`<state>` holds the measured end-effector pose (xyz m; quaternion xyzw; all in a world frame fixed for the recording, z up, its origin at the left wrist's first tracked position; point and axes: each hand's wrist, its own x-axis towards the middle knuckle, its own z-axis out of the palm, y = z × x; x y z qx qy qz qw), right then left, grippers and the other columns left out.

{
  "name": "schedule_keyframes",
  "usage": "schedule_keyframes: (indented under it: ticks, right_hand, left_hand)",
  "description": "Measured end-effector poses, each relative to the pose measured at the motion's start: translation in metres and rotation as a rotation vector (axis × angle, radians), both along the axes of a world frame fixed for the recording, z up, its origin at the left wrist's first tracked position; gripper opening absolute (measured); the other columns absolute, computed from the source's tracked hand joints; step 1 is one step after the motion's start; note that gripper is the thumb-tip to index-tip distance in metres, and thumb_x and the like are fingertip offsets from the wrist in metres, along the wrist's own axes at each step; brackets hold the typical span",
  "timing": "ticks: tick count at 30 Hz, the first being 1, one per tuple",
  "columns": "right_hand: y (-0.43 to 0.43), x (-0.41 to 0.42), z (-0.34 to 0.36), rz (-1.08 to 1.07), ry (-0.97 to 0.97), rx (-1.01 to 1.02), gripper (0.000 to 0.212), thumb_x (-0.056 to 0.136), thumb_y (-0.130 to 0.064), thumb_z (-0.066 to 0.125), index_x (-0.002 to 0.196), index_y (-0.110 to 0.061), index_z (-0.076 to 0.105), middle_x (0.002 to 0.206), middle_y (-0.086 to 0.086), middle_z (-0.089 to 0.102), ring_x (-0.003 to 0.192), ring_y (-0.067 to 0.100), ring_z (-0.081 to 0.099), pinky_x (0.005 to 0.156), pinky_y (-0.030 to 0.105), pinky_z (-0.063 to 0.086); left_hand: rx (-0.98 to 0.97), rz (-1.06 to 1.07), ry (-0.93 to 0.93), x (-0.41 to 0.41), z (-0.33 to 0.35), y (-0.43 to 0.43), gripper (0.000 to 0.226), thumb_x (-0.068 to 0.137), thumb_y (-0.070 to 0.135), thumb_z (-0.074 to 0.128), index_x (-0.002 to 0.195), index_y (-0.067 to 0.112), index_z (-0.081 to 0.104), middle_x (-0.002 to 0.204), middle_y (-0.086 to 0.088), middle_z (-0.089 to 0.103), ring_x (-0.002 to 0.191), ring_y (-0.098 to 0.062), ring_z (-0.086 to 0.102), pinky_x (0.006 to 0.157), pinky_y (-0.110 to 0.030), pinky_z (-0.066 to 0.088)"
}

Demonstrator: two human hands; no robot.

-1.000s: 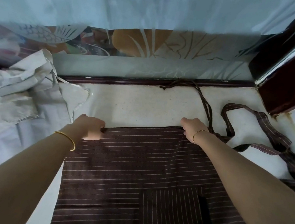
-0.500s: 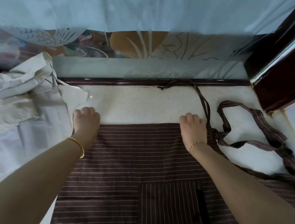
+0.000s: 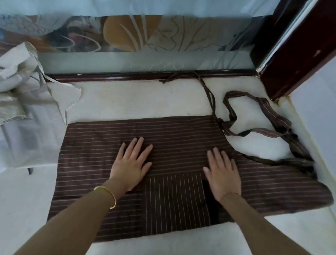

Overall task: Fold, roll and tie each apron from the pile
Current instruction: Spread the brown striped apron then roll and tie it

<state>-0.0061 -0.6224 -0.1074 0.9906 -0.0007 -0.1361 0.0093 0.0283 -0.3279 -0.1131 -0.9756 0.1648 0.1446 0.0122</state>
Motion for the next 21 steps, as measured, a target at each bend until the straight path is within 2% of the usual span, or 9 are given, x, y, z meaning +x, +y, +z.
schedule_keyframes:
  ticks: [1,3,5,6,9,12,14,17,21]
  right_hand:
    - [-0.009,0.000,0.001,-0.069,0.007,0.000,0.058,0.101,-0.043,0.007,0.152,-0.017,0.008,0.159,0.004,0.005,0.146,0.024,0.010,0.119,0.042,0.013]
    - [-0.014,-0.004,0.007,-0.099,-0.089,0.023,0.053,0.102,-0.029,0.031,0.150,-0.011,0.018,0.158,0.011,0.014,0.145,0.027,0.016,0.118,0.044,0.017]
    - [0.004,-0.010,0.016,0.005,-0.240,0.122,0.052,0.090,-0.013,0.058,0.139,-0.007,0.043,0.148,0.017,0.037,0.135,0.032,0.037,0.110,0.046,0.036]
    - [0.017,-0.013,0.017,0.100,-0.270,0.176,0.051,0.082,-0.010,0.067,0.132,-0.007,0.052,0.141,0.016,0.046,0.128,0.032,0.047,0.102,0.044,0.045]
    - [0.053,-0.031,0.015,0.350,-0.196,0.240,0.042,0.074,-0.015,0.075,0.115,-0.014,0.065,0.120,0.009,0.061,0.108,0.027,0.061,0.080,0.039,0.057]
    - [0.057,-0.039,0.012,0.212,-0.147,0.201,0.040,0.078,-0.021,0.072,0.117,-0.017,0.064,0.116,0.005,0.061,0.106,0.026,0.060,0.081,0.040,0.053]
    - [0.053,-0.040,0.016,0.143,-0.123,0.194,0.041,0.085,-0.019,0.065,0.126,-0.014,0.059,0.125,0.008,0.056,0.116,0.028,0.053,0.090,0.041,0.048]
    - [0.057,-0.044,0.022,0.191,-0.076,0.184,0.044,0.091,-0.013,0.057,0.134,-0.010,0.049,0.141,0.012,0.042,0.131,0.029,0.039,0.102,0.039,0.042]
    - [0.064,-0.064,0.029,0.274,-0.110,0.195,0.033,0.089,-0.026,0.060,0.117,-0.008,0.063,0.123,0.011,0.053,0.115,0.027,0.051,0.086,0.039,0.053]
  left_hand:
    - [-0.006,0.000,0.000,0.002,0.003,-0.002,0.071,0.090,0.057,-0.014,0.151,0.028,0.006,0.159,-0.007,0.004,0.147,-0.026,0.003,0.118,-0.046,0.006]
    - [0.004,-0.006,-0.040,-0.001,0.009,-0.009,0.059,0.099,0.048,0.015,0.152,0.022,0.010,0.158,-0.011,0.008,0.146,-0.030,0.008,0.118,-0.046,0.011]
    - [-0.087,-0.080,-0.178,-0.012,0.022,-0.020,0.054,0.090,0.030,0.061,0.139,0.014,0.044,0.142,-0.015,0.043,0.130,-0.032,0.043,0.107,-0.045,0.036]
    - [-0.163,-0.165,-0.224,-0.020,0.026,-0.024,0.047,0.082,0.024,0.071,0.126,0.014,0.055,0.127,-0.011,0.054,0.115,-0.028,0.056,0.097,-0.040,0.047]
    - [-0.255,-0.429,0.033,-0.048,0.042,-0.032,0.022,0.094,0.027,0.054,0.113,0.018,0.054,0.112,0.000,0.051,0.094,-0.015,0.057,0.076,-0.024,0.048]
    - [-0.202,-0.439,0.276,-0.064,0.045,-0.027,0.027,0.095,0.043,0.048,0.108,0.020,0.052,0.110,0.004,0.047,0.098,-0.014,0.050,0.074,-0.021,0.041]
    - [-0.165,-0.440,0.288,-0.072,0.042,-0.024,0.040,0.088,0.055,0.053,0.109,0.021,0.052,0.110,0.004,0.046,0.100,-0.014,0.044,0.080,-0.024,0.042]
    - [-0.004,-0.529,0.232,-0.084,0.041,-0.024,0.072,0.077,0.066,0.058,0.129,0.018,0.043,0.123,0.000,0.041,0.109,-0.019,0.038,0.092,-0.031,0.040]
    - [0.051,-0.545,0.196,-0.090,0.045,-0.027,0.074,0.081,0.060,0.057,0.138,0.018,0.034,0.132,-0.005,0.038,0.114,-0.022,0.036,0.094,-0.034,0.039]
